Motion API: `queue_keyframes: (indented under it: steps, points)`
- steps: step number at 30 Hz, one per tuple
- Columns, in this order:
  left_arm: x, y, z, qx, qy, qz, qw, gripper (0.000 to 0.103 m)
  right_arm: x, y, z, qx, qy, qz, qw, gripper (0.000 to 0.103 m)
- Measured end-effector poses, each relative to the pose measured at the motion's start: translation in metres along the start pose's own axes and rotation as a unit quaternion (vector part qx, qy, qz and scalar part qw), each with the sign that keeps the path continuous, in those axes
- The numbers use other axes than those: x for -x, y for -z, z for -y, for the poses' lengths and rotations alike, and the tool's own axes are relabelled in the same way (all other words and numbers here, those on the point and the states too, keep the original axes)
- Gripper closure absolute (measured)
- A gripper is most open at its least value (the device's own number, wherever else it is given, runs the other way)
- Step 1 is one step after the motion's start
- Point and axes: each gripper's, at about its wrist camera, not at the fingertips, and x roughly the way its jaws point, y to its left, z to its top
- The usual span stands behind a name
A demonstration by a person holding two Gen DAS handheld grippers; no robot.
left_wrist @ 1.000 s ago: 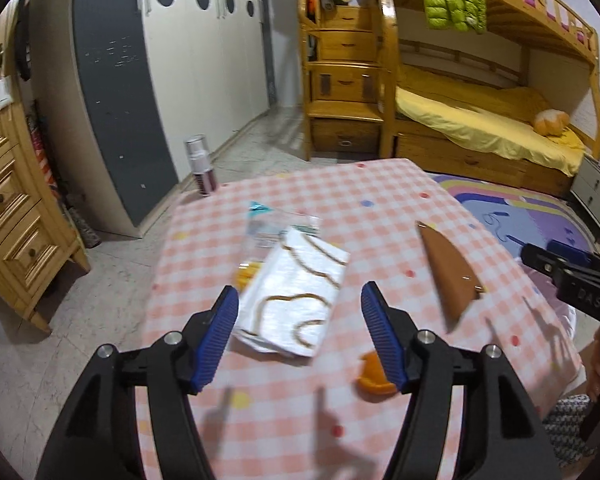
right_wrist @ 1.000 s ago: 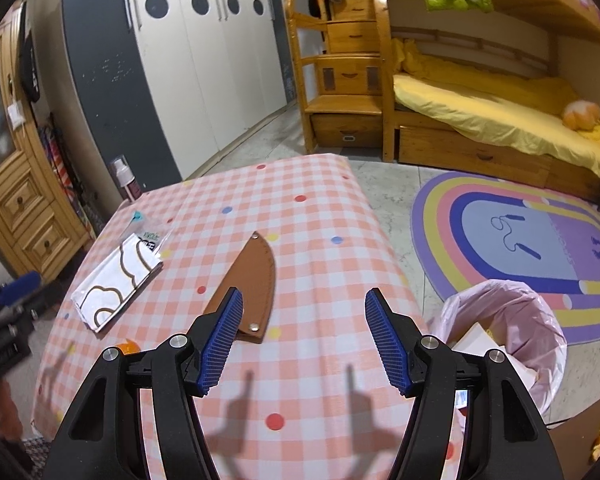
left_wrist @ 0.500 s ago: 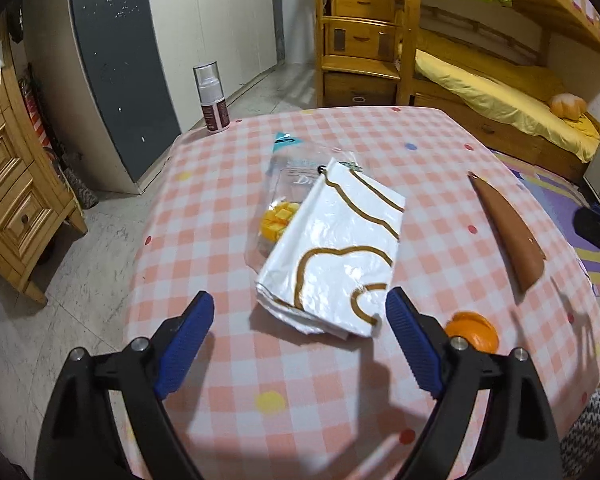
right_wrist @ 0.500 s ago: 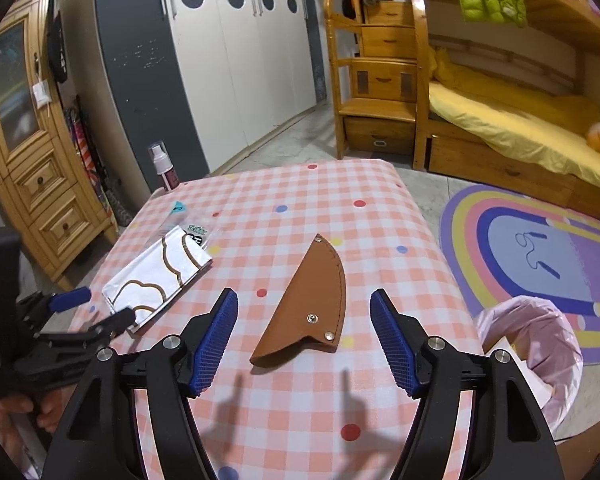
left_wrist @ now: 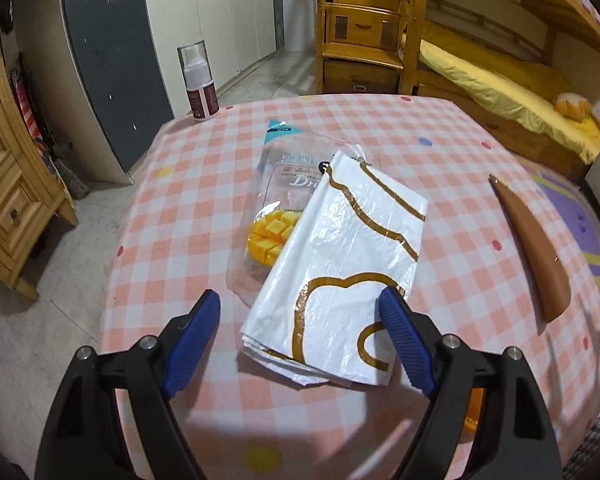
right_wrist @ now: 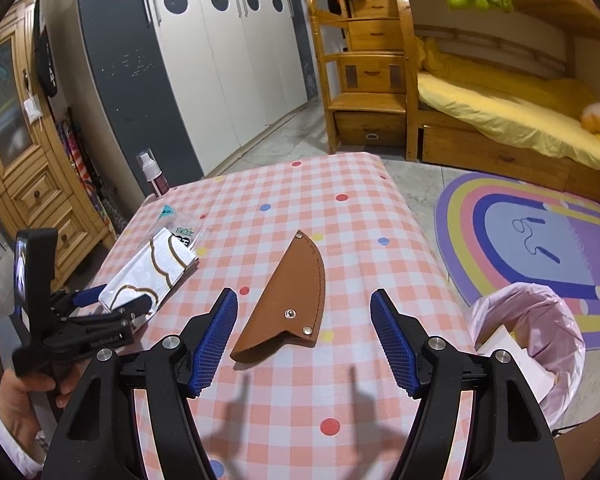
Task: Collect trash
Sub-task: 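Grasp the white plastic bag with brown stripes with the left tool, then grasp the brown leather sheath with the right tool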
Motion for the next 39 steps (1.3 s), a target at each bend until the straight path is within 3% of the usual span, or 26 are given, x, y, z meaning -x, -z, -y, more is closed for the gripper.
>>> queue_keyframes:
  steps: [2, 7, 11, 13, 19, 21, 27, 28, 32, 35, 39]
  points:
    - [-0.001, 0.001, 0.000, -0.002, 0.005, -0.001, 1.0000, 0.025, 0.000, 0.001, 0.000, 0.001, 0.000, 0.000, 1.000, 0.034]
    - [0.007, 0.007, 0.017, -0.035, 0.012, 0.006, 0.9993, 0.051, 0.001, 0.003, 0.003, 0.000, 0.002, 0.000, 1.000, 0.034]
    - [0.018, 0.015, 0.033, -0.059, 0.014, 0.008, 0.9981, 0.093, 0.003, 0.003, 0.005, 0.000, 0.004, 0.000, 1.000, 0.034]
    - [0.028, 0.019, 0.037, -0.061, 0.013, 0.019, 0.9979, 0.096, 0.004, 0.004, 0.007, -0.001, 0.005, 0.001, 1.000, 0.034]
    - [0.087, 0.026, 0.039, -0.034, 0.006, 0.116, 0.9927, 0.097, 0.006, 0.005, 0.017, -0.003, 0.011, 0.001, 1.000, 0.034]
    - [0.095, 0.026, 0.043, -0.025, 0.003, 0.129, 0.9913, 0.097, 0.005, 0.006, 0.019, 0.002, 0.016, -0.003, 1.000, 0.034]
    - [0.091, 0.023, 0.058, -0.021, 0.000, 0.124, 0.9921, 0.096, -0.002, 0.012, 0.011, 0.019, 0.011, -0.022, 1.000, 0.034]
    - [0.090, 0.022, 0.058, -0.021, -0.004, 0.124, 0.9921, 0.096, -0.004, 0.013, 0.007, 0.020, 0.008, -0.026, 0.999, 0.036]
    - [0.086, 0.023, 0.052, -0.011, -0.006, 0.112, 0.9936, 0.096, -0.010, 0.018, -0.009, 0.036, -0.005, -0.042, 0.998, 0.061]
    - [0.086, 0.025, 0.046, -0.006, -0.009, 0.110, 0.9938, 0.096, -0.017, 0.023, -0.022, 0.044, -0.022, -0.061, 0.997, 0.065]
    - [0.086, 0.027, 0.041, 0.002, -0.006, 0.109, 0.9940, 0.096, -0.024, 0.026, -0.039, 0.056, -0.014, -0.072, 0.996, 0.064]
